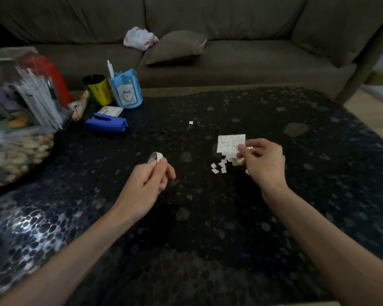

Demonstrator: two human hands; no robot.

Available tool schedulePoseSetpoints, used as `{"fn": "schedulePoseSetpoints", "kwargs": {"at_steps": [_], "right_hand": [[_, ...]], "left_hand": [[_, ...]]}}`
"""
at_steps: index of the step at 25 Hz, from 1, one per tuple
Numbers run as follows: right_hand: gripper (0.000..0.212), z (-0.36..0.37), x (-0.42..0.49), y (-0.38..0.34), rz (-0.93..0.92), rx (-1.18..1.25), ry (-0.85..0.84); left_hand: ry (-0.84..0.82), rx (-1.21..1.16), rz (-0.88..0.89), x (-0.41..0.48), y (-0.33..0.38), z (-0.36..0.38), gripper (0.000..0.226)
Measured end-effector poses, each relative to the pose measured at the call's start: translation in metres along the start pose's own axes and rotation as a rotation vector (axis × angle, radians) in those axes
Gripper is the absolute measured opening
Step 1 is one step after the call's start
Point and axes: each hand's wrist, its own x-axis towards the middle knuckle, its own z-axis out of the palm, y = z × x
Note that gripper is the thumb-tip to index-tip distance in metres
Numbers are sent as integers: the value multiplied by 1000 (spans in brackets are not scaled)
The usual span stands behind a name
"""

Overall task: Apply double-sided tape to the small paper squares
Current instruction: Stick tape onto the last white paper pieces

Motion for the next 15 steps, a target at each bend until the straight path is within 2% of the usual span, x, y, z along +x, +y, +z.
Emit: {"fn": "schedulePoseSetpoints", "kwargs": {"at_steps": [6, 9, 10, 12, 13, 15], "right_hand": [[30, -8, 29, 12, -23, -209, 41], [36, -8, 29, 10, -71, -338, 96], [36, -8, 27, 8, -85, -360, 101], [34, -4, 23, 2, -133, -366, 69], [31, -1, 19, -1, -161, -354, 42], [28, 8, 10, -8, -216, -315, -17]], "left_hand": [[-105, 263, 100, 6, -15, 12, 41], [-141, 308, 21, 9, -24, 17, 43], [-168, 306, -23, 12, -26, 16, 36], [-236, 419, 5, 15, -25, 11, 23], [-233, 485, 43, 17, -24, 8, 25], [-109, 551, 118, 18, -22, 2, 23]]}}
